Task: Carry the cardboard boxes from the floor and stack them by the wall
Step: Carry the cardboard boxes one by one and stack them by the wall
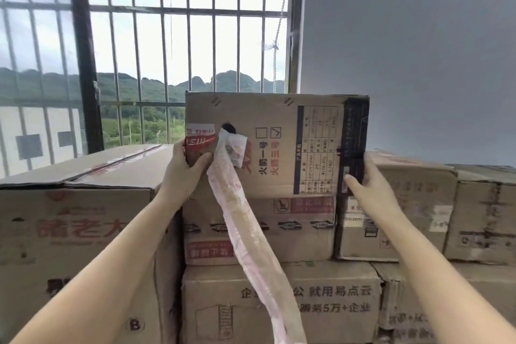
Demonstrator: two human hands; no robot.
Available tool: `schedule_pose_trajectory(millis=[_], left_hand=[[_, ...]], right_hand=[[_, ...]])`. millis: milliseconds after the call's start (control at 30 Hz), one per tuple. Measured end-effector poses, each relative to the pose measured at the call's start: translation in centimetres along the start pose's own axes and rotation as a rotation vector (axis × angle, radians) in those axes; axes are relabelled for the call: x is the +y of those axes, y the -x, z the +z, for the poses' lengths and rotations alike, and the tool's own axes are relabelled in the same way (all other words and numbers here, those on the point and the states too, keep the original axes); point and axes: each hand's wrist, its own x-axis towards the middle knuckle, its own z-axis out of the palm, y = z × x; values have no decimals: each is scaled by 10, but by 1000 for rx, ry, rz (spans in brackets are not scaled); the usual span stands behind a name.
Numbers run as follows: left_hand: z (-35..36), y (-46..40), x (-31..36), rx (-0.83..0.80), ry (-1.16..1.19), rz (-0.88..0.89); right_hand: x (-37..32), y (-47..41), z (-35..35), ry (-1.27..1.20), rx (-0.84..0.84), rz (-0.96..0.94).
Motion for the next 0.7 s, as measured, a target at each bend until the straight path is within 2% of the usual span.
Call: schedule_pose_trajectory(millis=[133, 333, 600, 700], left_hand=[[6, -40, -14, -42, -55, -75], [21, -84, -30, -106, 10, -271], [25, -84, -38, -57, 22, -261], [12, -69, -34, -21, 9, -244]], right_hand=[[0, -24, 18, 54, -93, 53], [6, -60, 44, 93, -176, 83], [14, -63, 51, 7, -199, 63], [4, -47, 44, -26, -122, -28]])
